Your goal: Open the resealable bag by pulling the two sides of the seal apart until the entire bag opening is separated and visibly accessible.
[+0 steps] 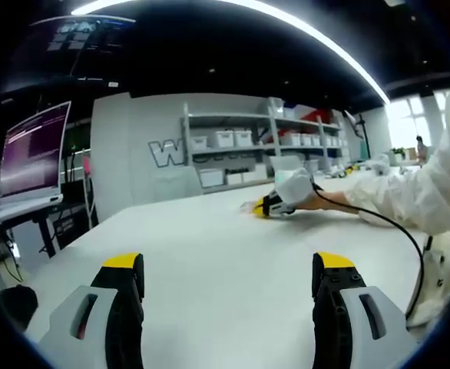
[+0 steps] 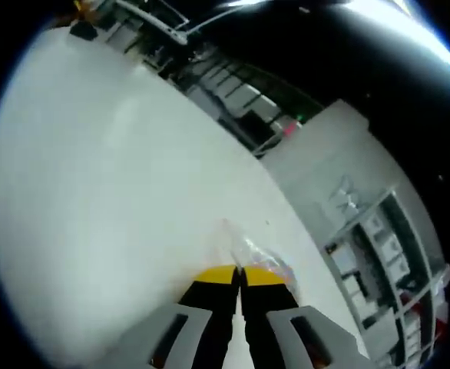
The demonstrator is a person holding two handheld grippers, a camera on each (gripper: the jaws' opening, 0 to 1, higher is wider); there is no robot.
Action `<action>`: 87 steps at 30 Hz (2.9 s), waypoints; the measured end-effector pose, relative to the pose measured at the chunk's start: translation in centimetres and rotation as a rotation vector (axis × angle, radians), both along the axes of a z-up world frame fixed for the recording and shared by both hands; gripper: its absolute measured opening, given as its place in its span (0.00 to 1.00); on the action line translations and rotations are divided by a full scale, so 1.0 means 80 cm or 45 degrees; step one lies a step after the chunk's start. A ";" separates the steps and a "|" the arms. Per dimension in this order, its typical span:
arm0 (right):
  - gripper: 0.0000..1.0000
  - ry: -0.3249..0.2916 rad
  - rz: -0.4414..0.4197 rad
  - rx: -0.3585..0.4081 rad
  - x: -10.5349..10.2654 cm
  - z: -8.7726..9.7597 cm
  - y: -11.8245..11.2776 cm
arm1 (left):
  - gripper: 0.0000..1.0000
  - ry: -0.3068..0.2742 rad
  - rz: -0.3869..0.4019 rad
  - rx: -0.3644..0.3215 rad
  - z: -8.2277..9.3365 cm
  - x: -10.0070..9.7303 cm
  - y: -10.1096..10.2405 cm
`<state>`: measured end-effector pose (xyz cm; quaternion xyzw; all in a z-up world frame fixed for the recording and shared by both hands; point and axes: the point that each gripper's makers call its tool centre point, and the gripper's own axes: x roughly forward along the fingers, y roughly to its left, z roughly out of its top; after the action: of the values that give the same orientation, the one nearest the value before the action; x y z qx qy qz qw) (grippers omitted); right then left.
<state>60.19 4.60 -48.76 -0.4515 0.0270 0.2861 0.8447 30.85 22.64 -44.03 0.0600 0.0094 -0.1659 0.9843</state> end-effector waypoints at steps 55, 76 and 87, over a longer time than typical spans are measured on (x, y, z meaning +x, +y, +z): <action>0.00 -0.282 -0.060 0.158 -0.016 0.131 -0.031 | 0.90 -0.035 -0.015 0.014 0.016 -0.009 -0.007; 0.00 -0.312 -0.035 0.172 -0.037 0.148 -0.037 | 0.90 -0.050 -0.015 0.016 0.021 -0.017 -0.010; 0.00 -0.327 -0.010 0.154 -0.061 0.151 -0.039 | 0.90 -0.047 -0.019 0.019 0.019 -0.019 -0.014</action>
<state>55.33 1.49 -36.66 -0.4324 -0.0967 0.2238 0.8681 29.33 21.55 -42.55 0.0705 -0.0079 -0.1721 0.9825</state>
